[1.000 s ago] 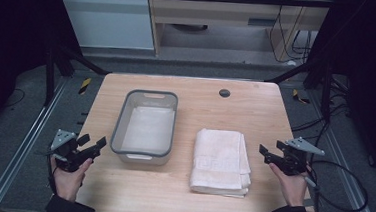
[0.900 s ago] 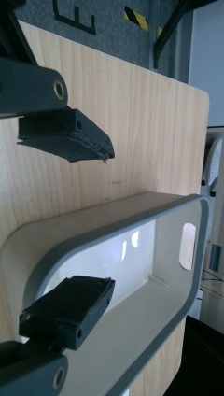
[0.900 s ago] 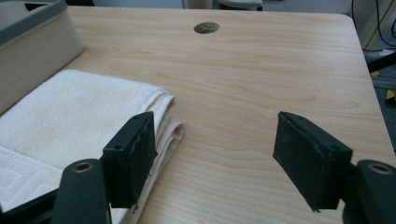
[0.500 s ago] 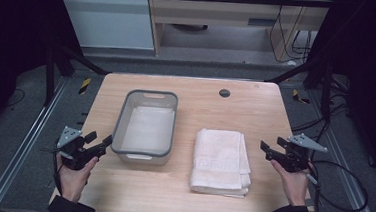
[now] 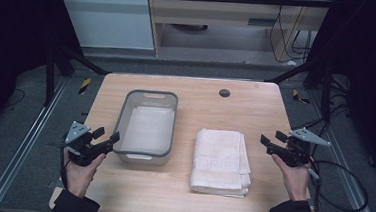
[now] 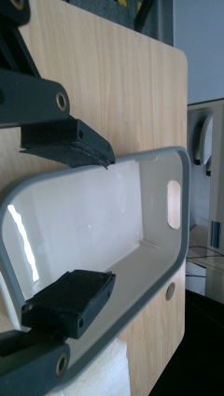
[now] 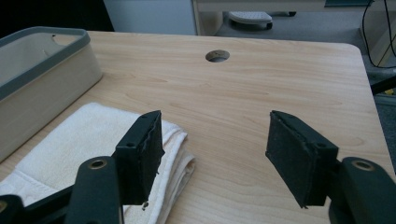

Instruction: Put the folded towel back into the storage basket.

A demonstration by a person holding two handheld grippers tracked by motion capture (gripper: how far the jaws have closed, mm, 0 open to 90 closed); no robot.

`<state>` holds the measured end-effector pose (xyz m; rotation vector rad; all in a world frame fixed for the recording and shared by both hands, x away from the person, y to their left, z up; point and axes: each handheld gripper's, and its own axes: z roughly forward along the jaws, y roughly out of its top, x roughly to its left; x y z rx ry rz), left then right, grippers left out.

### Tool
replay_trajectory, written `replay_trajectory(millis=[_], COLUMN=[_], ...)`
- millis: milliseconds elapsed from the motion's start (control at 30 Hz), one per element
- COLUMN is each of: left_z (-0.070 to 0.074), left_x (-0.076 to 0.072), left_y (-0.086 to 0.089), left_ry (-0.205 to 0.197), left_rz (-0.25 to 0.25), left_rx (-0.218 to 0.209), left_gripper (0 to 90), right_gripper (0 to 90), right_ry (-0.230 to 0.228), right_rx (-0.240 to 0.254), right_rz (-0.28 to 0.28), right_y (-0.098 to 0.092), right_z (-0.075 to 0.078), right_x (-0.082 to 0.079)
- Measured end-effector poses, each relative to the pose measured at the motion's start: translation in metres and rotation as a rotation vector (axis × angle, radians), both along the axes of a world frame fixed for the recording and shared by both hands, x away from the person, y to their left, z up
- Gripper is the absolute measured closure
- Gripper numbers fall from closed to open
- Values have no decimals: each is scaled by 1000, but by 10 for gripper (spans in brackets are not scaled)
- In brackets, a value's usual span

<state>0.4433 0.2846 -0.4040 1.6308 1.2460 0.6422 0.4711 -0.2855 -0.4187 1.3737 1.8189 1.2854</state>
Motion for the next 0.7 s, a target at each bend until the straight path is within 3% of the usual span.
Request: replay_trajectory(millis=[700], left_z=[19], left_x=[4], left_y=[-51], left_ry=[-35], left_rz=[-95], left_rx=[15], left_gripper=[388], right_gripper=[403], right_ry=[-4], right_rx=[9], right_rz=[39], right_y=[9], right_z=[13], right_x=[10])
